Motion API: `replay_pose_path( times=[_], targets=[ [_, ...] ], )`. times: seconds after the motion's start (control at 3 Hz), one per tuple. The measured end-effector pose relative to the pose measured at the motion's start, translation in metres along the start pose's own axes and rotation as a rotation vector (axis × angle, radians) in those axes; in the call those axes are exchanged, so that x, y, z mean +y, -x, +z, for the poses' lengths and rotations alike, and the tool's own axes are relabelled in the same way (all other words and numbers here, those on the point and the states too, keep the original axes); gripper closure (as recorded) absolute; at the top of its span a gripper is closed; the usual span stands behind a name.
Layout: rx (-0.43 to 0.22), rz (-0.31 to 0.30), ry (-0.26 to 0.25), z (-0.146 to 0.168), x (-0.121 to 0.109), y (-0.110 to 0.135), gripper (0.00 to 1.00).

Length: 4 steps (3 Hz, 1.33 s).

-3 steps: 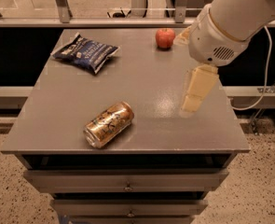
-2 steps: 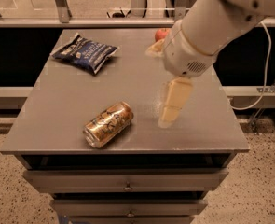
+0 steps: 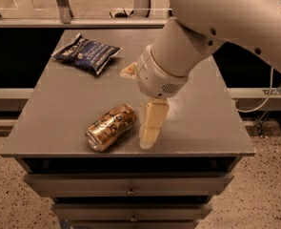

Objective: Pick orange can

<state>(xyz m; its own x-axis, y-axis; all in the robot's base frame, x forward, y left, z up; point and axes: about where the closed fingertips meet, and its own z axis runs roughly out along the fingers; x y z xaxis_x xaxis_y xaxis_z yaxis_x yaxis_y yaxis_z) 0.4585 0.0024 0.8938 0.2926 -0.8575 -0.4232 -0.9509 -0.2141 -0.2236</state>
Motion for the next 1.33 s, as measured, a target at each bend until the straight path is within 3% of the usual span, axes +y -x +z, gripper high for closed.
replay_pose_path(
  times=[0.67,1.33],
  targets=[
    [-0.01,-0.009,0.075,0.045,0.009,0.009,0.0],
    [0.023,0.035,0.121,0.069,0.005,0.007,0.47]
  ],
)
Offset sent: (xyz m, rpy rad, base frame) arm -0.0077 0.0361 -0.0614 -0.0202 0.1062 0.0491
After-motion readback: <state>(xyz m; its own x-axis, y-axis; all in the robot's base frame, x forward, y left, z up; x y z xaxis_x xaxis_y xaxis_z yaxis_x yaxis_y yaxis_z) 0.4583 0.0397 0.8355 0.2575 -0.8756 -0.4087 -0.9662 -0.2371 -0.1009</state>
